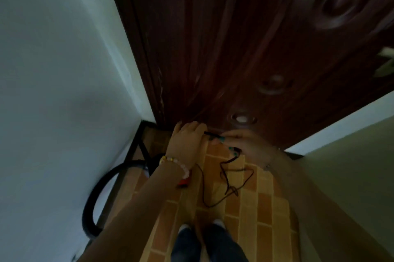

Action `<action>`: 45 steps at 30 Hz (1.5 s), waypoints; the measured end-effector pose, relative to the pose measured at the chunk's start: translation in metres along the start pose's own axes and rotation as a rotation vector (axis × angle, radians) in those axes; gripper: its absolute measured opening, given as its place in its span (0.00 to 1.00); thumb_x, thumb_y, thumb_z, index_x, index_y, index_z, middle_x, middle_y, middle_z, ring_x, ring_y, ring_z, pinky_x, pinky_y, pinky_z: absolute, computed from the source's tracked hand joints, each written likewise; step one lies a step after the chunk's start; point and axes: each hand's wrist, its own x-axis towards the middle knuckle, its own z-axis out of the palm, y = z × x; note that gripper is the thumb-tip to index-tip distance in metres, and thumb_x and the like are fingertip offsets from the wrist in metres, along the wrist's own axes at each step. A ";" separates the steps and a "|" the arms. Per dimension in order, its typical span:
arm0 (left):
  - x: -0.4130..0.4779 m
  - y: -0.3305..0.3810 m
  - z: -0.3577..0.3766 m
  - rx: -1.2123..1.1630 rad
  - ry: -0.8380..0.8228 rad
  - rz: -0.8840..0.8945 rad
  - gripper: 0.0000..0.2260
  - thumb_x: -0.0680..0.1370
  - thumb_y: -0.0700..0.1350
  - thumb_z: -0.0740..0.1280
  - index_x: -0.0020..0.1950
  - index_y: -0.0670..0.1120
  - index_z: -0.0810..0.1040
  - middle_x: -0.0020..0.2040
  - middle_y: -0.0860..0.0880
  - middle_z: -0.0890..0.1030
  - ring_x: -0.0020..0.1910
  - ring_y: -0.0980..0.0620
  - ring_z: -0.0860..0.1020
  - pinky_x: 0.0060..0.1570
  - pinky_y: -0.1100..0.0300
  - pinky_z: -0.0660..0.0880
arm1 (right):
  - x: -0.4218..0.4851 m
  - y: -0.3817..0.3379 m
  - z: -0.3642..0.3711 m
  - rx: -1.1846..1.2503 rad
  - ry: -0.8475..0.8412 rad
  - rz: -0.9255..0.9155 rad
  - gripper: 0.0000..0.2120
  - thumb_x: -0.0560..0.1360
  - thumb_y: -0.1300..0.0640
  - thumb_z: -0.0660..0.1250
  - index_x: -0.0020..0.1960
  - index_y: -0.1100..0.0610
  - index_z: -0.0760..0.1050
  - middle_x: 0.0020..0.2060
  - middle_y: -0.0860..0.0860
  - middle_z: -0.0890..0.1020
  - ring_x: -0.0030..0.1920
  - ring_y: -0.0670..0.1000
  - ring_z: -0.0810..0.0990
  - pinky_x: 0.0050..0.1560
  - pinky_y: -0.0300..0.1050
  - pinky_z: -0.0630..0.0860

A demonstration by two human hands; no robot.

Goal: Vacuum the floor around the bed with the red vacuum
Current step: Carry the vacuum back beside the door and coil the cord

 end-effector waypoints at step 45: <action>-0.046 0.008 -0.162 -2.233 0.846 -0.466 0.16 0.83 0.45 0.54 0.34 0.45 0.66 0.22 0.52 0.65 0.18 0.57 0.63 0.20 0.69 0.67 | -0.036 -0.044 0.032 -0.293 -0.299 -0.324 0.19 0.81 0.56 0.56 0.49 0.72 0.77 0.32 0.44 0.76 0.38 0.38 0.77 0.49 0.28 0.71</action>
